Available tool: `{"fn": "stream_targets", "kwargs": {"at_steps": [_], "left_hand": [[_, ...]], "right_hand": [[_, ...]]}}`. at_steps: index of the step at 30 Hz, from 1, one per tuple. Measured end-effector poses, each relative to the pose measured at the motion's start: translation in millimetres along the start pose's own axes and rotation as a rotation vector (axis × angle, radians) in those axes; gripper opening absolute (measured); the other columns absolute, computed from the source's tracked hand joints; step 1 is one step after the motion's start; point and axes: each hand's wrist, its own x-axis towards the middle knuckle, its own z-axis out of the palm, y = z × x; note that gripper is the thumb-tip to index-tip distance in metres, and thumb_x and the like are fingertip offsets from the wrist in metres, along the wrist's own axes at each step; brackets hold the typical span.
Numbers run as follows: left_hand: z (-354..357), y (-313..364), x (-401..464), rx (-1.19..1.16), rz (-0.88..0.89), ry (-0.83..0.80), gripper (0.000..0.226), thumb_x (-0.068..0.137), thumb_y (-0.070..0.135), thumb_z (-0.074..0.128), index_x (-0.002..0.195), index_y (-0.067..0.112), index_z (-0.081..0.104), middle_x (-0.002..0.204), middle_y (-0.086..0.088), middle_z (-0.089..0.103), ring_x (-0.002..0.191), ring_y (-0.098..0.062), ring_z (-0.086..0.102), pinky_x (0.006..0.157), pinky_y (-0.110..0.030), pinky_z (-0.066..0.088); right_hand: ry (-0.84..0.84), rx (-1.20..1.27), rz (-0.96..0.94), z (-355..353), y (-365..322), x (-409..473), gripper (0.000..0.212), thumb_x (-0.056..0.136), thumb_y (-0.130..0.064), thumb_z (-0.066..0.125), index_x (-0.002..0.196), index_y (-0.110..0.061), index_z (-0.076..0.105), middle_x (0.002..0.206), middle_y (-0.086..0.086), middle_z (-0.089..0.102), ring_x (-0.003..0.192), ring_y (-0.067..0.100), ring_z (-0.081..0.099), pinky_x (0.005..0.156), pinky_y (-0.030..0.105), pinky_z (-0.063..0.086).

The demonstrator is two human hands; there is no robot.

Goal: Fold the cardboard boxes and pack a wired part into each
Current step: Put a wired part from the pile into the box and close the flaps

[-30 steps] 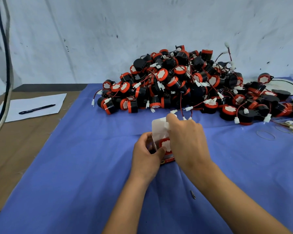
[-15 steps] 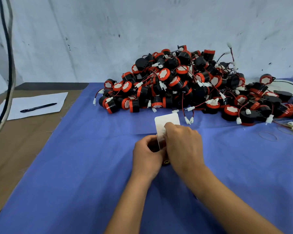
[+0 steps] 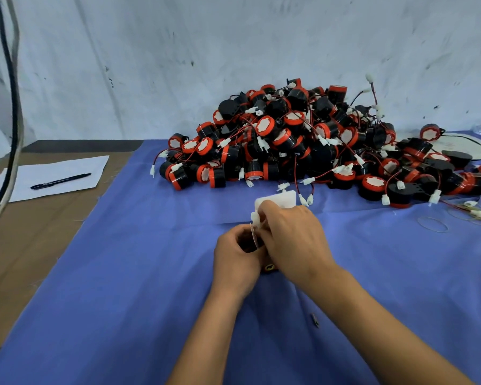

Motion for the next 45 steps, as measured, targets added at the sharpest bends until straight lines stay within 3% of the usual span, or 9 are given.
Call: {"fn": "stream_targets", "kwargs": {"at_steps": [9,13,18,22,25,29,33,36,45], "left_hand": [[0.6,-1.8,-0.8,0.047,0.079,-0.008,0.016,0.066,0.025,0.068,0.075,0.012,0.069,0.074,-0.015,0.070,0.068,-0.014,0.056,0.060,-0.045,0.052],[0.2,-0.9,-0.5,0.049,0.071,-0.020,0.010,0.071,0.023,0.065,0.076,0.025,0.074,0.073,0.001,0.074,0.068,-0.011,0.063,0.063,-0.040,0.056],[-1.8,-2.5,1.5,0.095,0.040,-0.008,0.012,0.081,0.023,0.080,0.092,0.025,0.078,0.086,0.005,0.078,0.077,-0.023,0.073,0.066,-0.036,0.060],[-2.1,-0.6,0.7,0.113,0.042,-0.022,0.009,0.085,0.017,0.078,0.091,0.023,0.078,0.086,0.003,0.078,0.081,-0.032,0.074,0.076,-0.050,0.063],[-2.8,0.1,0.7,0.067,0.038,-0.029,0.010,0.079,0.013,0.073,0.079,0.023,0.075,0.076,-0.001,0.075,0.065,-0.017,0.069,0.059,-0.037,0.058],[-0.5,-0.3,1.1,0.026,0.022,-0.028,0.031,0.083,-0.008,0.065,0.072,0.020,0.071,0.066,0.000,0.072,0.056,-0.006,0.061,0.050,-0.020,0.049],[-1.0,0.8,0.1,0.049,0.069,-0.050,0.021,0.074,0.012,0.066,0.069,0.032,0.071,0.068,0.004,0.071,0.062,-0.009,0.062,0.057,-0.028,0.054],[-3.9,-3.0,2.1,0.080,0.060,-0.039,0.038,0.083,-0.004,0.067,0.071,0.031,0.071,0.071,0.003,0.073,0.065,-0.011,0.066,0.058,-0.027,0.053],[-2.2,-3.3,0.3,0.073,0.083,-0.031,0.031,0.078,-0.004,0.059,0.077,0.023,0.075,0.073,0.002,0.075,0.064,-0.006,0.065,0.053,-0.022,0.052]], "right_hand": [[-0.424,0.127,-0.133,-15.3,18.4,14.6,0.033,0.104,-0.040,0.040,0.074,-0.026,0.047,0.083,-0.006,0.056,0.085,0.019,0.050,0.075,0.035,0.026],[-0.355,0.127,-0.191,-17.8,17.4,12.7,0.036,0.104,-0.041,0.044,0.080,-0.020,0.061,0.082,-0.001,0.063,0.079,0.022,0.053,0.067,0.034,0.029],[-0.284,0.281,-0.150,-24.5,23.4,15.7,0.039,0.101,-0.027,0.047,0.062,-0.033,0.048,0.077,-0.010,0.057,0.075,0.011,0.053,0.061,0.025,0.032],[-0.234,0.205,-0.116,-21.1,20.7,14.1,0.012,0.100,-0.025,0.050,0.090,-0.018,0.047,0.080,-0.007,0.056,0.076,0.025,0.052,0.062,0.041,0.042],[-0.289,0.042,-0.130,-16.3,9.0,10.4,0.014,0.094,-0.017,0.057,0.103,-0.020,0.046,0.088,0.001,0.062,0.070,0.025,0.049,0.052,0.034,0.025],[-0.357,-0.026,-0.212,-17.7,0.9,10.0,0.020,0.085,-0.004,0.058,0.099,-0.017,0.063,0.096,0.003,0.066,0.082,0.025,0.059,0.062,0.034,0.039],[-0.344,0.073,-0.202,-21.8,11.3,13.4,0.021,0.084,-0.004,0.062,0.092,-0.022,0.071,0.085,-0.003,0.062,0.079,0.022,0.057,0.065,0.040,0.052],[-0.372,0.167,-0.247,-18.9,14.6,12.7,0.020,0.085,0.000,0.058,0.093,-0.017,0.064,0.092,0.000,0.062,0.083,0.025,0.056,0.070,0.046,0.050],[-0.387,0.278,-0.237,-28.8,21.4,10.4,0.015,0.091,-0.038,0.064,0.091,-0.024,0.068,0.085,-0.007,0.067,0.081,0.015,0.059,0.071,0.034,0.048]]}}
